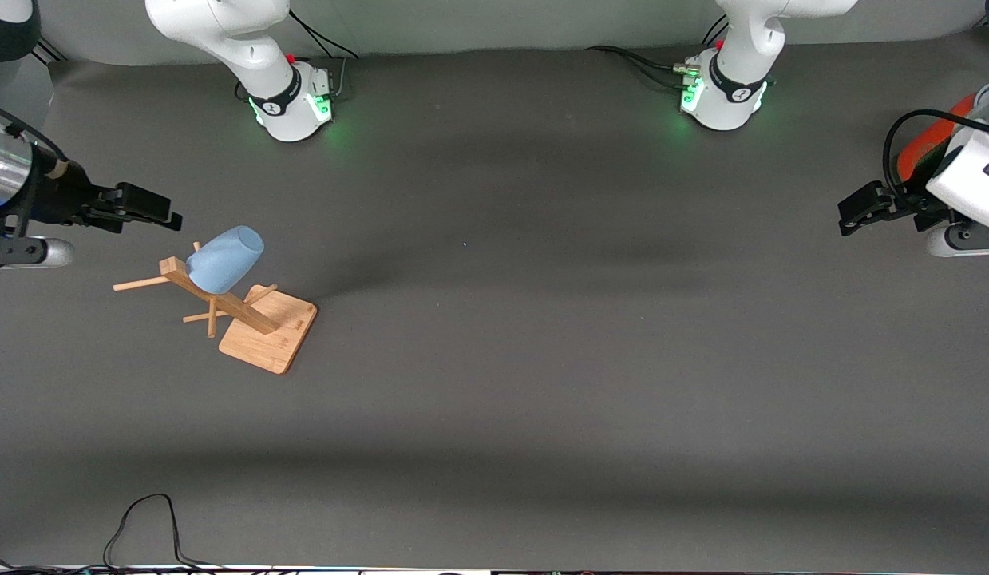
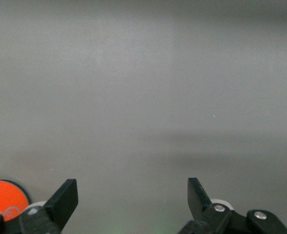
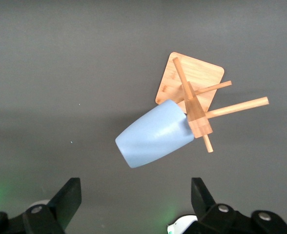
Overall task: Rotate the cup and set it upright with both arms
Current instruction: 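Move the right gripper toward the blue cup on the wooden stand, then lower the open right gripper around the blue cup and close it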
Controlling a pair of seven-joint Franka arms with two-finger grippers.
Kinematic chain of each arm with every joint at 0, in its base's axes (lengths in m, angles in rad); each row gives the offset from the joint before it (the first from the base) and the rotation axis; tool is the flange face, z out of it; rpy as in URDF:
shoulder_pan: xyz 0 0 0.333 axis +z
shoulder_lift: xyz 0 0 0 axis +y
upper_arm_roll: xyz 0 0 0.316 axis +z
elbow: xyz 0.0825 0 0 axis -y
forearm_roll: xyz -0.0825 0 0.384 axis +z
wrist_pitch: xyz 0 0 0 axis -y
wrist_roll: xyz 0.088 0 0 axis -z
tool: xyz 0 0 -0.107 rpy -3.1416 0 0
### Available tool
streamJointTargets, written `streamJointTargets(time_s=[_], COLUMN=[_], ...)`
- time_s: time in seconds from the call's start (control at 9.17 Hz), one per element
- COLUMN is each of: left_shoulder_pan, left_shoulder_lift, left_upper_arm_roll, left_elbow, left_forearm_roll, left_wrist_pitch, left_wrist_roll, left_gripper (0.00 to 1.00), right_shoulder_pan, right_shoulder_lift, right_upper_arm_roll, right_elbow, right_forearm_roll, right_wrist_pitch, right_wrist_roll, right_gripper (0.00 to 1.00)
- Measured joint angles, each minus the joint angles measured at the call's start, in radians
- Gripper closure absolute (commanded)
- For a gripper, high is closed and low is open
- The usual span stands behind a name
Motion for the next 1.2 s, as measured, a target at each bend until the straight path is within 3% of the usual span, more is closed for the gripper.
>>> streamJointTargets(time_s=[0.44,0.98,1.2], left_shoulder_pan=[0.001,0.001,0.001], left_shoulder_lift=[0.000,0.000,0.000], left_upper_arm_roll=[0.002,0.001,0.000], left_elbow=[0.000,0.000,0.000], left_forearm_roll=[0.001,0.001,0.001], left_wrist_pitch=[0.000,0.000,0.000], left_wrist_roll=[0.000,0.000,0.001], left_gripper=[0.00,0.00,0.00], right_shoulder_pan=[0.002,0.046,0.066], right_shoulder_lift=[0.002,0.061,0.088], right_upper_arm_roll=[0.000,0.001,0.001], right_elbow=[0.018,0.017,0.017], right_forearm_roll=[0.043,0.295,0.312], right_wrist_pitch=[-0.010,-0.004,0.011], right_wrist_roll=[0.000,0.073,0.075], right_gripper=[0.00,0.00,0.00])
